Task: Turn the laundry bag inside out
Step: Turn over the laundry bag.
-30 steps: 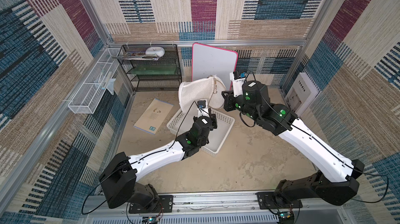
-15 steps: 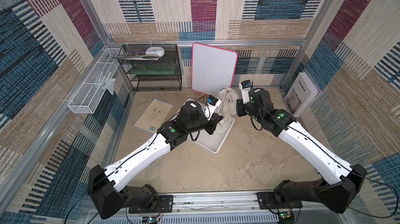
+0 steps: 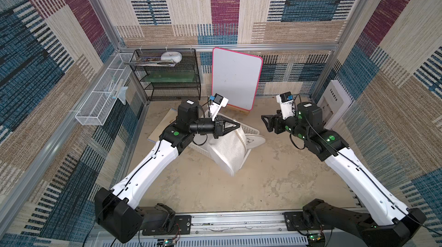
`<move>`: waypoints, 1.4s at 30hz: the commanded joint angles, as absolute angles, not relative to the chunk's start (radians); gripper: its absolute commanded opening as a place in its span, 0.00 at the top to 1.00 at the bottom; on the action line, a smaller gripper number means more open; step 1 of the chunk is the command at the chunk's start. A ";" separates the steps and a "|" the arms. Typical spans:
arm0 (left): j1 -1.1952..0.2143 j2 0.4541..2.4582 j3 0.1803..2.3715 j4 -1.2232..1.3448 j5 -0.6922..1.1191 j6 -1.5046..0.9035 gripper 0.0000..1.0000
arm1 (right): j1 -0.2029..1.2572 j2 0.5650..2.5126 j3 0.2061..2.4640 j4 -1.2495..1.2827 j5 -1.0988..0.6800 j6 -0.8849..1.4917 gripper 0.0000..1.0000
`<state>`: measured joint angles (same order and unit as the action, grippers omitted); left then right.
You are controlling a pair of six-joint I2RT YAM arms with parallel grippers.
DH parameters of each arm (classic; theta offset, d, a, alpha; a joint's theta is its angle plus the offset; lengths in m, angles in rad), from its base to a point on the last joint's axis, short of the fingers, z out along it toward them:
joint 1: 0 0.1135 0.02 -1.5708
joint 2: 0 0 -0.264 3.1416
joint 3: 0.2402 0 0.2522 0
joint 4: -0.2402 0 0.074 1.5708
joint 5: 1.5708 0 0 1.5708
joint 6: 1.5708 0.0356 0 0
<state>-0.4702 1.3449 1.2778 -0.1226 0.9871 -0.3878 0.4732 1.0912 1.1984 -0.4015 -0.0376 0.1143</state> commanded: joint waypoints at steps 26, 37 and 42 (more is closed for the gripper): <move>-0.460 1.504 1.566 -0.673 1.439 0.028 1.00 | 0.531 1.135 0.962 0.074 -0.792 -0.207 0.23; -0.460 1.493 1.580 -0.708 1.400 0.043 1.00 | 0.625 1.232 1.018 0.043 -0.792 -0.295 0.76; -0.460 1.414 1.547 -0.601 0.931 -0.096 0.70 | 0.625 1.205 1.021 0.030 -0.633 -0.206 1.00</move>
<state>-0.4614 1.4532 1.5681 -0.6868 1.2488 0.0063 0.6235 1.2182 1.0126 0.0257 -0.7448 -0.2592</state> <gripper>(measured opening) 0.217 0.046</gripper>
